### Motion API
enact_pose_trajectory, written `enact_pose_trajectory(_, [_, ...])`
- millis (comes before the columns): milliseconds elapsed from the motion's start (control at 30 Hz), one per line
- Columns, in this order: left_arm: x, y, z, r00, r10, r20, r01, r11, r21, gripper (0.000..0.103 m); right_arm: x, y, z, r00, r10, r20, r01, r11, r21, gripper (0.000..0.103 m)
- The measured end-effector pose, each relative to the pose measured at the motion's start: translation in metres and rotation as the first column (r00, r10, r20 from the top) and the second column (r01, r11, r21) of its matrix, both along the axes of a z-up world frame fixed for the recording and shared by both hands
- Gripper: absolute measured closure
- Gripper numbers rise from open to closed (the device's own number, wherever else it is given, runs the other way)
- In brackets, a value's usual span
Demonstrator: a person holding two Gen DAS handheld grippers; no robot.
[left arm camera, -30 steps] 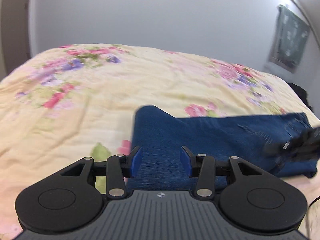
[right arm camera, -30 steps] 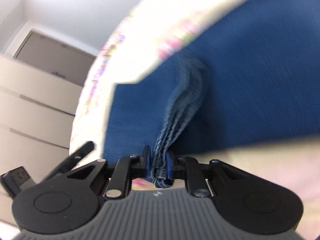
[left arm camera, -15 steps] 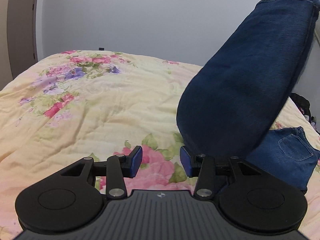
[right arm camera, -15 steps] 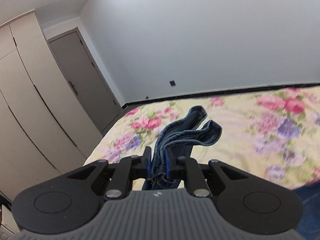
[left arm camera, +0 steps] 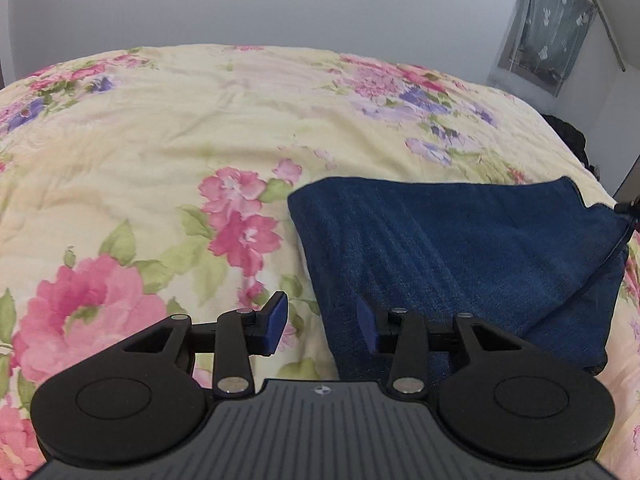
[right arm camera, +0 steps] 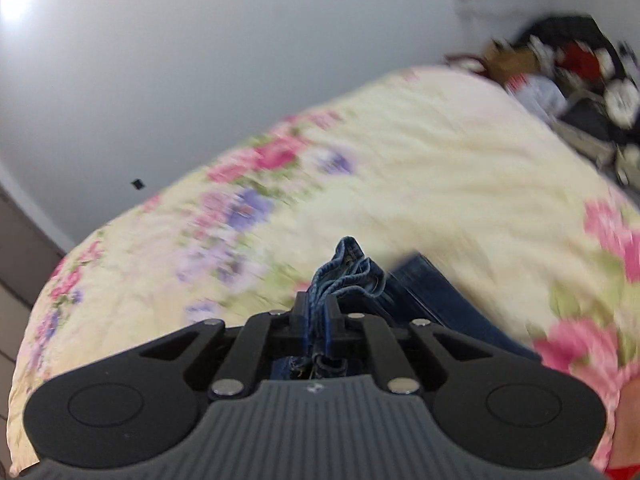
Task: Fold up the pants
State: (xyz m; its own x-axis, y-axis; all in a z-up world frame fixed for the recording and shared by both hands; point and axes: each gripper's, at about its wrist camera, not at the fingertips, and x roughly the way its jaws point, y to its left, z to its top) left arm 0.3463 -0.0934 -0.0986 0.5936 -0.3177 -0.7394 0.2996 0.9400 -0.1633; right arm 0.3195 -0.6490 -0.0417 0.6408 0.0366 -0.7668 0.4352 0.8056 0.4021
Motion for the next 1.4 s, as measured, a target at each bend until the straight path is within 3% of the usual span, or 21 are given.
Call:
enact_pose_trajectory(100, [0.006,-0.015,-0.015,1.0,-0.019,-0.025,0.02,0.999,0.029,0.057,-0.022,-0.033,-0.069,0.994,-0.1,-0.041,0.104,0.989,0.105,0.103])
enact_pose_trajectory(167, [0.008,-0.02,-0.024,0.999,-0.017,-0.035,0.019,0.999,0.038,0.057,-0.038,-0.051,-0.087,0.994,-0.109,-0.001,0.107,0.979,0.172,0.103])
enact_pose_trajectory(267, [0.011,-0.02,-0.03,0.999,0.004,-0.052,-0.003,1.0,0.013,0.057,-0.052,-0.064,-0.087,0.994,-0.101,0.051,0.087,0.97,0.228,0.094])
enact_pose_trajectory(333, [0.013,-0.019,-0.032,0.998,0.017,-0.062,-0.018,1.0,-0.006,0.057,-0.064,-0.062,-0.073,0.988,-0.121,0.1,0.089,0.957,0.276,0.063])
enact_pose_trajectory(400, [0.013,-0.019,-0.031,0.998,0.018,-0.062,-0.019,1.0,-0.005,0.057,-0.074,-0.054,-0.067,0.984,-0.132,0.122,0.09,0.95,0.3,0.057])
enact_pose_trajectory(600, [0.011,-0.021,-0.028,0.998,0.03,-0.061,-0.029,0.999,0.013,0.057,-0.085,-0.029,-0.073,0.98,-0.164,0.109,0.111,0.918,0.38,0.053])
enact_pose_trajectory(767, [0.005,-0.018,-0.023,0.998,0.042,-0.048,-0.041,0.999,0.016,0.057,-0.069,-0.02,-0.075,0.971,-0.202,0.131,0.143,0.922,0.358,0.055])
enact_pose_trajectory(833, [0.003,-0.016,-0.021,0.998,0.046,-0.043,-0.045,0.999,0.02,0.057,-0.062,-0.017,-0.074,0.968,-0.21,0.141,0.149,0.924,0.353,0.072])
enact_pose_trajectory(900, [0.002,-0.012,-0.02,0.997,0.057,-0.044,-0.057,0.998,0.014,0.057,-0.056,-0.013,-0.076,0.968,-0.226,0.107,0.178,0.922,0.344,0.074])
enact_pose_trajectory(933, [0.001,-0.01,-0.02,0.997,0.063,-0.046,-0.063,0.998,0.008,0.057,-0.053,-0.01,-0.075,0.968,-0.235,0.085,0.197,0.927,0.319,0.084])
enact_pose_trajectory(1000, [0.002,-0.007,-0.02,0.996,0.072,-0.05,-0.072,0.997,-0.002,0.057,-0.047,-0.006,-0.067,0.971,-0.23,0.071,0.202,0.939,0.278,0.088])
enact_pose_trajectory(1067, [0.004,-0.005,-0.019,0.995,0.081,-0.052,-0.082,0.997,-0.009,0.057,-0.036,0.0,-0.047,0.975,-0.201,0.098,0.172,0.954,0.245,0.09])
enact_pose_trajectory(1167, [0.006,-0.003,-0.016,0.994,0.098,-0.047,-0.099,0.994,-0.037,0.057,-0.012,0.02,0.009,0.979,-0.08,0.185,0.056,0.99,0.133,0.091])
enact_pose_trajectory(1300, [0.008,-0.004,-0.011,0.995,0.091,-0.036,-0.094,0.992,-0.078,0.057,-0.01,0.032,0.08,0.942,0.034,0.335,-0.039,0.999,0.007,0.091])
enact_pose_trajectory(1400, [0.01,-0.009,-0.014,0.997,0.062,-0.041,-0.065,0.995,-0.078,0.057,-0.021,0.01,0.072,0.954,0.026,0.297,-0.007,0.998,-0.063,0.091])
